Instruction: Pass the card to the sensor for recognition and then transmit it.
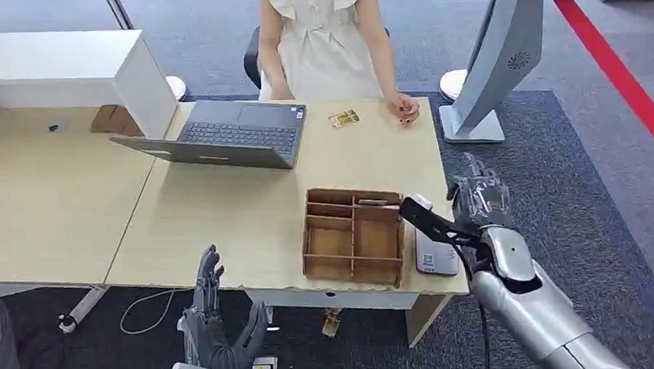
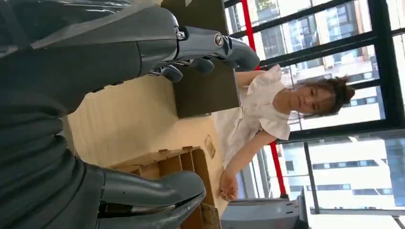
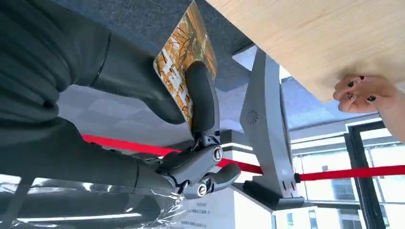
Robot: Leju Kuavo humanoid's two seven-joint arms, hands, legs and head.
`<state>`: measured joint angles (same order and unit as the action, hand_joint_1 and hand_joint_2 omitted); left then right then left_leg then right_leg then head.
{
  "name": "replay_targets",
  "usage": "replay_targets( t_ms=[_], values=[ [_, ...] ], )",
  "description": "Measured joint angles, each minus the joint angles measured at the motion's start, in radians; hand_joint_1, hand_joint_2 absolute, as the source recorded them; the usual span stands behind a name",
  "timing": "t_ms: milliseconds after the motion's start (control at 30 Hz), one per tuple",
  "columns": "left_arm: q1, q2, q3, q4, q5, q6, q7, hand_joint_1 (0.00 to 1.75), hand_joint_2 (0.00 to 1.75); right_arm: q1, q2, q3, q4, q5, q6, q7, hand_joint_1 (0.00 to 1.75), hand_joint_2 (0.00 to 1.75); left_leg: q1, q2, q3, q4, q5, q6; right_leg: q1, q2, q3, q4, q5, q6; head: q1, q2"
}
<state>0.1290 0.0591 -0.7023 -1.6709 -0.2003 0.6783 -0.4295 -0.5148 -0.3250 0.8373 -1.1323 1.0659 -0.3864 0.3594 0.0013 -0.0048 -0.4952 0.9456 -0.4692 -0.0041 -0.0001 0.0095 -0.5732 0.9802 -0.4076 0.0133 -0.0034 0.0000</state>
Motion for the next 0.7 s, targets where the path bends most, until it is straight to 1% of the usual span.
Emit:
replay_targets(
  t_ms=[100,367,700],
  values=[
    [0.006,0.000,0.003,0.000,-0.011,0.000,0.000,0.00,1.75,0.011,-0.011,-0.009,-0.033,0.002,0.022,0.000,1.75,1.75,0.000,0.000,0.000,0.000,0.000,0.000,0.000,0.000,0.000,0.000,0.000,0.000,0.000,0.000],
    [0.013,0.000,0.010,-0.001,-0.017,0.000,0.002,0.00,1.75,0.026,-0.026,-0.026,-0.079,0.002,0.033,-0.005,1.75,1.75,0.000,0.000,0.000,0.000,0.000,0.000,0.000,0.000,0.000,0.000,0.000,0.000,0.000,0.000],
    [0.026,0.000,0.017,-0.010,-0.031,0.000,0.016,0.00,1.75,0.031,-0.030,-0.025,-0.084,-0.049,0.053,-0.061,1.75,1.75,0.000,0.000,0.000,0.000,0.000,0.000,0.000,0.000,0.000,0.000,0.000,0.000,0.000,0.000]
  ],
)
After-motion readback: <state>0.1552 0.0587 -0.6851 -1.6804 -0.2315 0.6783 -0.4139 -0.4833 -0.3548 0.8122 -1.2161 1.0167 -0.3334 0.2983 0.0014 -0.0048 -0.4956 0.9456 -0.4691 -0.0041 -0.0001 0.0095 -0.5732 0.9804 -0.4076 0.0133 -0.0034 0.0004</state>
